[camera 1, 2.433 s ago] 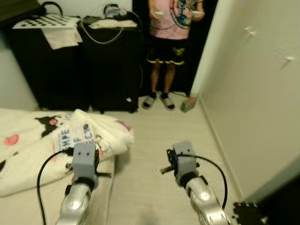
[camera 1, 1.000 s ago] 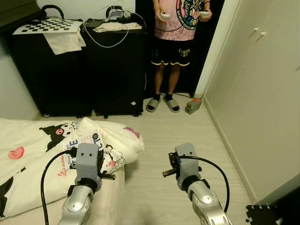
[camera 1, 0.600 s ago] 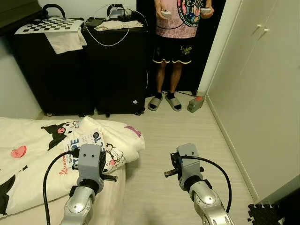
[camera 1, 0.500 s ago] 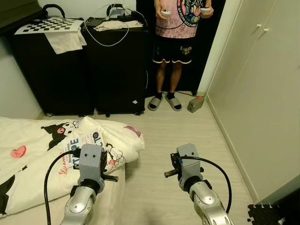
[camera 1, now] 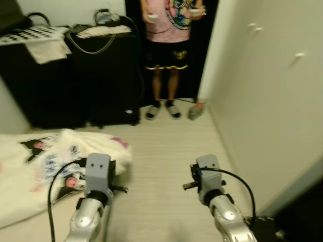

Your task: Clean up the room

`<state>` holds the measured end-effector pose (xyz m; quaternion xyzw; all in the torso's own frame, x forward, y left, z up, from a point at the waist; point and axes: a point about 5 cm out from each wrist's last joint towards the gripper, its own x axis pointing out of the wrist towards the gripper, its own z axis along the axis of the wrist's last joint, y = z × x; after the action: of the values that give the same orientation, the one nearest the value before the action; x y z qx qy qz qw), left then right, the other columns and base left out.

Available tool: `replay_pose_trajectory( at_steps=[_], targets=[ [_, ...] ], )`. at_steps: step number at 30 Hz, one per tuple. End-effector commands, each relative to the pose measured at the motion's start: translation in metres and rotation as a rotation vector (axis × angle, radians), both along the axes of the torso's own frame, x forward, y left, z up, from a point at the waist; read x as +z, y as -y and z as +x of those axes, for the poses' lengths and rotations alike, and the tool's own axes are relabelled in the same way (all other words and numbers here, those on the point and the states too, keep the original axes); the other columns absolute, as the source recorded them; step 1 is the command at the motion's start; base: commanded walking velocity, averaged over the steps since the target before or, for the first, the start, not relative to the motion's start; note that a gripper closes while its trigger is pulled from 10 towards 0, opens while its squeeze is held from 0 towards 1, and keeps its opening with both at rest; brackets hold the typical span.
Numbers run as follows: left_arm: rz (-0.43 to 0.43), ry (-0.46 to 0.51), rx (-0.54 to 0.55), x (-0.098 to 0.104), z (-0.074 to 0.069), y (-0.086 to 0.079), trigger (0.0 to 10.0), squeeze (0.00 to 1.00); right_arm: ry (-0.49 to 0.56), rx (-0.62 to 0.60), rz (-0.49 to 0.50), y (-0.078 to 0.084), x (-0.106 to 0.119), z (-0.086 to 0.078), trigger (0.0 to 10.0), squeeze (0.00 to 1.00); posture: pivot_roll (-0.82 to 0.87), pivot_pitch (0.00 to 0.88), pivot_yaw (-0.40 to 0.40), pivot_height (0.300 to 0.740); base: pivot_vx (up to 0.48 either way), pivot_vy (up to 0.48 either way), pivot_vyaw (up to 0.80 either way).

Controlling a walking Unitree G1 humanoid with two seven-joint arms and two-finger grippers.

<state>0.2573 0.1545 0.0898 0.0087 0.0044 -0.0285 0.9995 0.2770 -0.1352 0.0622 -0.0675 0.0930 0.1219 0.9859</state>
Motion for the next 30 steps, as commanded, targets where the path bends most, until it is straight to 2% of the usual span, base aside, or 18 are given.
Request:
replay_pose_trajectory(
  at_steps=[1,12,16,30],
  targets=[
    [0.025,-0.027,0.010,-0.0043,-0.0020,-0.0052,10.0,0.00,-0.012,0.008,0.013,-0.0043,-0.0016,-0.0020,10.0,0.00,-0.05,0.091,-0.026,0.740,0.000,0.000,0.00],
    [0.037,-0.030,-0.002,-0.0048,-0.0014,-0.0024,10.0,0.00,-0.016,0.003,0.013,-0.0039,-0.0015,-0.0016,10.0,0.00,-0.06,0.092,-0.024,0.740,0.000,0.000,0.00],
    [0.034,-0.036,0.014,-0.0060,-0.0013,-0.0042,10.0,0.00,-0.012,0.040,-0.027,-0.0059,-0.0015,-0.0016,10.0,0.00,-0.06,0.092,-0.024,0.740,0.000,0.000,0.00],
    [0.039,-0.041,0.018,-0.0072,-0.0012,-0.0048,10.0,0.00,-0.013,0.067,-0.042,-0.0086,-0.0023,-0.0021,10.0,0.00,-0.06,0.093,-0.024,0.740,0.000,0.000,0.79]
  ],
)
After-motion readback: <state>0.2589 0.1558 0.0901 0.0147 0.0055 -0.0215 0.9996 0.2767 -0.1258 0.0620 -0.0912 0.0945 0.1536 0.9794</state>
